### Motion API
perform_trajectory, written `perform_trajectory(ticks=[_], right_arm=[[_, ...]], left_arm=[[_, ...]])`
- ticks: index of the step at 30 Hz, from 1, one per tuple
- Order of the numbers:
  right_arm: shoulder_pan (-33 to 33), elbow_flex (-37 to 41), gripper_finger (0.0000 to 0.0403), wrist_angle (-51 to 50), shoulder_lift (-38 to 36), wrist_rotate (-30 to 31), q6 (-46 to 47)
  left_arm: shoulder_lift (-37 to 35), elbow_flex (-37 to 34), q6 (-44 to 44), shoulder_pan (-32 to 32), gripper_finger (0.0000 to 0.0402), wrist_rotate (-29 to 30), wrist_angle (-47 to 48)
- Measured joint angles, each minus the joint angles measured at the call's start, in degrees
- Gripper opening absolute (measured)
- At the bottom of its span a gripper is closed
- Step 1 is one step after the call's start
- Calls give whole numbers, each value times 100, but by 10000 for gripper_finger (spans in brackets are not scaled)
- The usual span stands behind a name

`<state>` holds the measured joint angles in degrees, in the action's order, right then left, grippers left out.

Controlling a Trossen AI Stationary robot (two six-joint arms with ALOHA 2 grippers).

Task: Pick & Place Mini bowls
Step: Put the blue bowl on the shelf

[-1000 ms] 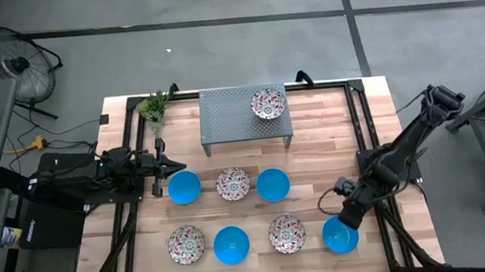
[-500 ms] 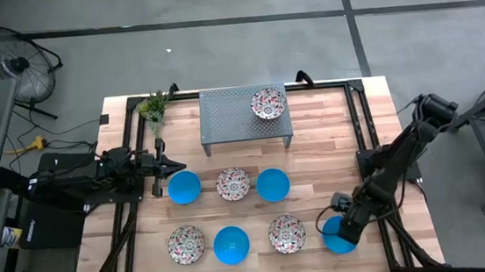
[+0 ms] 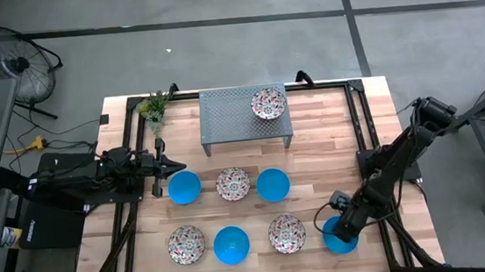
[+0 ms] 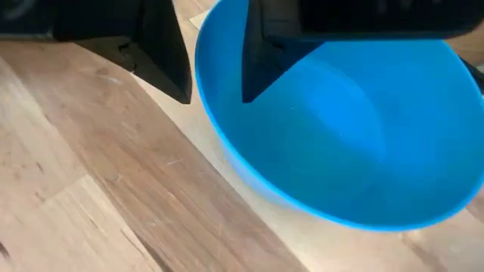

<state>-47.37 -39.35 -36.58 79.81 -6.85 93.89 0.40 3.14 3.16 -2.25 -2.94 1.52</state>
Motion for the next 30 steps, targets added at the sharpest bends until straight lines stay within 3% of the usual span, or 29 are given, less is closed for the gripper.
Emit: perform_trajectory(ticks=[8,20,30], right_arm=[[4,0,8,72,-4,-161,782],[53,-48,2,156,-168,-256,1682],[191,-862,1,-590,-179,79,1864]], left_arm=[[0,0,0,0,1,-1,0],[0,-1,0,0,1,-2,1],[0,-2,600,0,1,33,10]])
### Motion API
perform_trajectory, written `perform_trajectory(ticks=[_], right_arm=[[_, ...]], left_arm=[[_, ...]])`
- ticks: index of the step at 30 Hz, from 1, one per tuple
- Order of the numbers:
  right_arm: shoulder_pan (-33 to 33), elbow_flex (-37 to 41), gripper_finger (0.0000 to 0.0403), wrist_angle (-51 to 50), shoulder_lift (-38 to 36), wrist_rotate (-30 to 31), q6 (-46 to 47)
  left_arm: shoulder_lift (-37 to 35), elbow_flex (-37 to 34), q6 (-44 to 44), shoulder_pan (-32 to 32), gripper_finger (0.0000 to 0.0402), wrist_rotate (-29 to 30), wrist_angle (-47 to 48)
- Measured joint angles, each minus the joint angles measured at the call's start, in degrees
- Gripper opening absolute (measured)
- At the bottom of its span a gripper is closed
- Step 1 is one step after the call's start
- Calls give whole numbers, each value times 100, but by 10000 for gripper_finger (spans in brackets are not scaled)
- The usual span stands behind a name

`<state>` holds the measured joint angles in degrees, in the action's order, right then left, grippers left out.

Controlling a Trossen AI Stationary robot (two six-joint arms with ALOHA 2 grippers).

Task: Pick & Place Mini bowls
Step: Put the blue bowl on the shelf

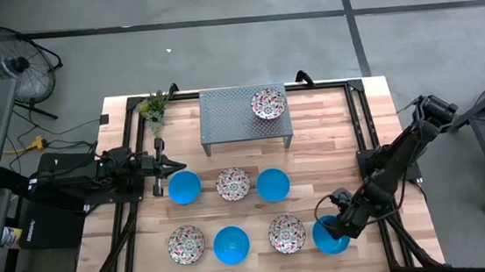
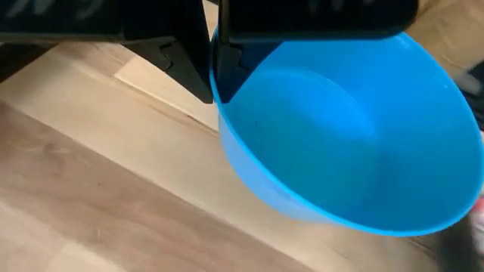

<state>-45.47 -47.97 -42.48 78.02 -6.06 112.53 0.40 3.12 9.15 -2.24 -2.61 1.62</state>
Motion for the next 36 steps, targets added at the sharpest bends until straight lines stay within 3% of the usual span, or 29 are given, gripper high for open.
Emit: perform_trajectory(ticks=[10,24,29,33,36], right_arm=[[457,-954,0,-1036,-2,358,-207],[1231,-1436,0,-1071,-2,642,-834],[1464,-1436,0,-959,-2,681,-1095],[1647,-1420,0,-940,-2,681,-1204],[1751,-1411,0,-911,-2,683,-1252]], left_arm=[[0,0,-1,0,1,549,-61],[0,1,200,-2,1,1113,91],[0,2,690,0,2,1219,93],[0,2,1306,0,25,1215,93],[0,2,1229,0,53,1250,93]])
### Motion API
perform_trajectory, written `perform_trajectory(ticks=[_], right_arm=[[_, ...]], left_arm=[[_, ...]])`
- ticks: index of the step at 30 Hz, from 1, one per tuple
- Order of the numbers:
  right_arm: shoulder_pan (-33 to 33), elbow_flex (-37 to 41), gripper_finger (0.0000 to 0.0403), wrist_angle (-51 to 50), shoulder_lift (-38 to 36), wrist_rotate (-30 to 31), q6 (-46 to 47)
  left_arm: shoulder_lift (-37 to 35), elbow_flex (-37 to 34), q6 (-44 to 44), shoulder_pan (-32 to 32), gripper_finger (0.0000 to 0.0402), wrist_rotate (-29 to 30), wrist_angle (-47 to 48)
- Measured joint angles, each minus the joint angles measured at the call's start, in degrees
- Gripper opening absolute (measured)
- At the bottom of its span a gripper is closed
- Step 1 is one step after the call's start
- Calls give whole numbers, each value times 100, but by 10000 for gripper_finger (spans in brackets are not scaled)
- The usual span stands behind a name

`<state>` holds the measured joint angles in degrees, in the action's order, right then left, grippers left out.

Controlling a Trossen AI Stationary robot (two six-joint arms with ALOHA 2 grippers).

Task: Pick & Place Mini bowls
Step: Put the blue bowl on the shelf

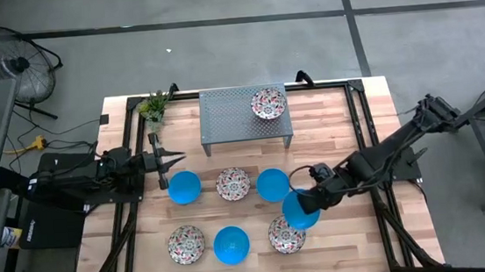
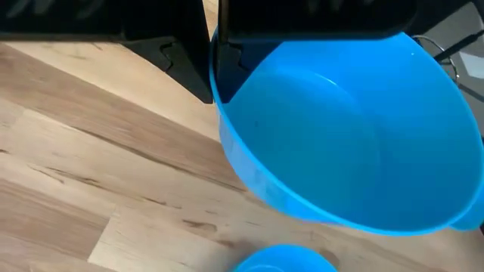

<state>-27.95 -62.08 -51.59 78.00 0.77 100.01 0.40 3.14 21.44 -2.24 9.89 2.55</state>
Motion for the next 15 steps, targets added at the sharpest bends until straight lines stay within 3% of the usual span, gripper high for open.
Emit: perform_trajectory(ticks=[5,15], right_arm=[[138,0,0,106,0,0,-115],[659,0,0,693,0,330,-738]], left_arm=[[0,0,-1054,0,91,-344,8],[281,367,-1005,2,108,-972,-242]])
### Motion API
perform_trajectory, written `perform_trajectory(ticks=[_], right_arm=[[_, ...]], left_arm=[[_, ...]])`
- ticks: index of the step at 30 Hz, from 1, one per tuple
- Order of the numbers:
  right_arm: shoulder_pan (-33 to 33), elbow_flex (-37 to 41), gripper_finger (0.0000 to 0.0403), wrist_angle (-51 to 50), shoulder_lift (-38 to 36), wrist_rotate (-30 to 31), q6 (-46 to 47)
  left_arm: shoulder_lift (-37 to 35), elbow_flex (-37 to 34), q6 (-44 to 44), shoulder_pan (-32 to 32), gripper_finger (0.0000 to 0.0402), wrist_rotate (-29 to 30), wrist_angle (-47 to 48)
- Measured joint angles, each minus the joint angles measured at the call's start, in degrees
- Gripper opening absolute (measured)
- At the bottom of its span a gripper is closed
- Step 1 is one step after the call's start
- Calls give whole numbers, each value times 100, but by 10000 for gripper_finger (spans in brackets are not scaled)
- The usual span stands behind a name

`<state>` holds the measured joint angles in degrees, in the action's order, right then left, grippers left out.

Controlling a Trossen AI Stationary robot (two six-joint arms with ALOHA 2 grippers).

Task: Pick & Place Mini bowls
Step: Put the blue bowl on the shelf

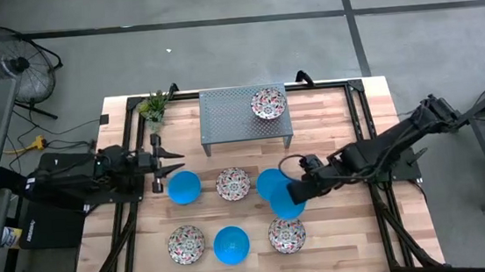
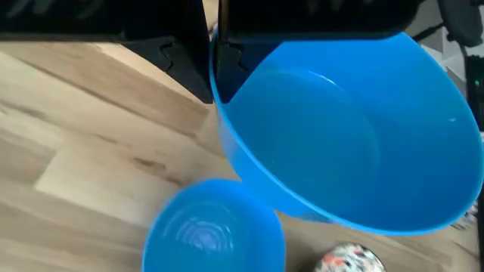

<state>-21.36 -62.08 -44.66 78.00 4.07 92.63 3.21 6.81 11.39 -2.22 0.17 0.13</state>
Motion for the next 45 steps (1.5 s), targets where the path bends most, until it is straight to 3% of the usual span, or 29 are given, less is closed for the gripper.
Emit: perform_trajectory(ticks=[9,21,26,32,39,45], right_arm=[[482,0,0,72,2,-350,-251],[791,0,0,329,2,-496,-613],[791,0,0,113,2,-579,-612],[791,0,0,-250,4,-649,-561],[791,0,0,-369,4,-546,-563],[789,0,0,-439,4,-623,-721]], left_arm=[[1340,1162,2160,0,108,-472,0],[4608,3474,4248,142,108,-1328,284],[5855,4431,5220,537,108,-1045,941],[7021,5427,5769,1033,108,-309,1248],[7996,6260,5805,1358,108,286,1254],[8602,6657,7054,1683,108,1085,1427]])
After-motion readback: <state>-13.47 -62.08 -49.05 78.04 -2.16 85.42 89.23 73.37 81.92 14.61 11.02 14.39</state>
